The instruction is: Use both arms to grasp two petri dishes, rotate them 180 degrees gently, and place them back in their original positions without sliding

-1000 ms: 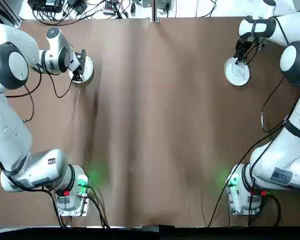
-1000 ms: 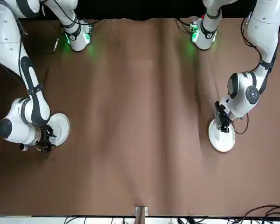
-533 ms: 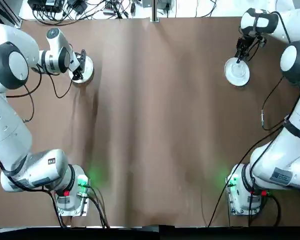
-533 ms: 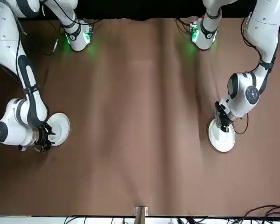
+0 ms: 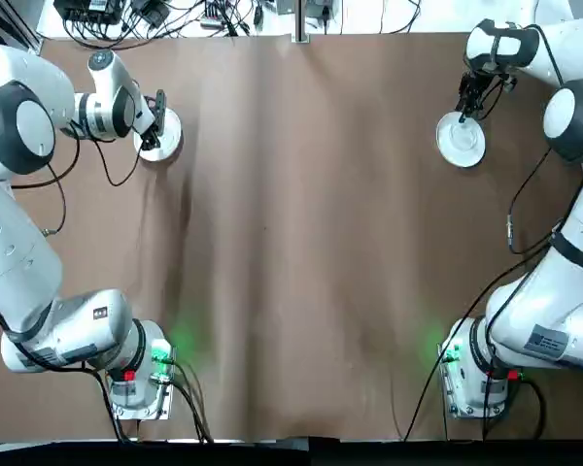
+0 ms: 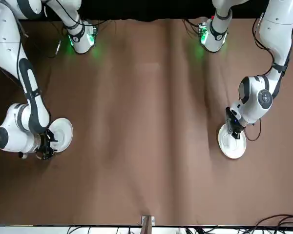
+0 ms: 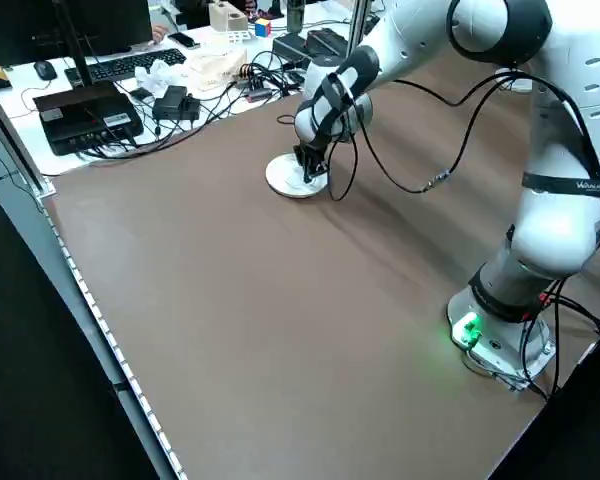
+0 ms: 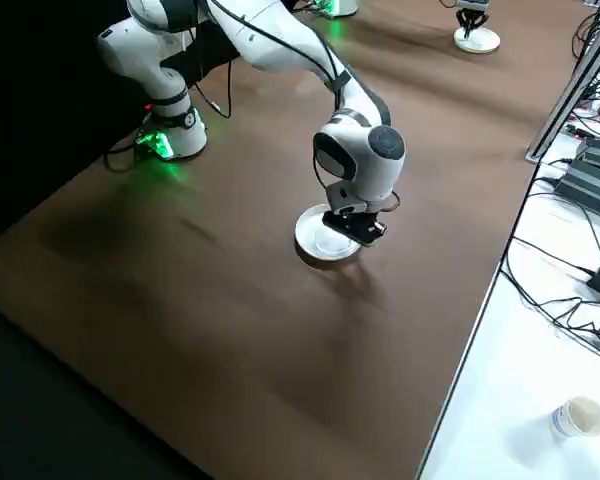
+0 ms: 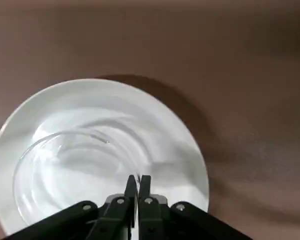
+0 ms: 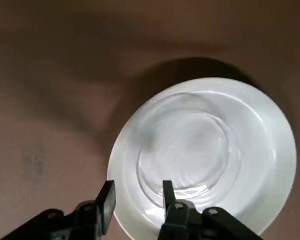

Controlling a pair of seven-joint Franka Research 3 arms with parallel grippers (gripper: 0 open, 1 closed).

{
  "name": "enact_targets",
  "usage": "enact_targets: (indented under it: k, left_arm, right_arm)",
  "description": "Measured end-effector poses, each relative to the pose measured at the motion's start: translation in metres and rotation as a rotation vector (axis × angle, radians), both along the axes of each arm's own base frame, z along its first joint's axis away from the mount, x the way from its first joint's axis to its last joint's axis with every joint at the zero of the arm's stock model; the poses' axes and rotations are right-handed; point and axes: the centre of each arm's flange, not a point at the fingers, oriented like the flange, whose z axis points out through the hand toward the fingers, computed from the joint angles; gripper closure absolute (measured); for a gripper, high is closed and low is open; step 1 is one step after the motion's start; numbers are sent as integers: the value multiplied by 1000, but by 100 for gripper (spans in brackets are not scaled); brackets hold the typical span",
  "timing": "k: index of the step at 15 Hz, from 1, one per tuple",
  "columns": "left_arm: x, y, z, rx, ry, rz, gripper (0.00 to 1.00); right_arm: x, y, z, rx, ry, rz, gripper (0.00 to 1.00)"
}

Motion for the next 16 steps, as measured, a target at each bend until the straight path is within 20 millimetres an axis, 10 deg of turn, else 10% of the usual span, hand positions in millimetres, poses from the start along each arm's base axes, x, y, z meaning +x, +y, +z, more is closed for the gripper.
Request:
enact_targets:
  k: [13,16]
  left_arm:
    - [32,6,62,-38,-1,709,95]
    - [31,5,62,-49,9,879,95]
  right_arm:
    - [-6,1,-28,6,30,1,55]
    - [-6,1,-28,6,28,1,80]
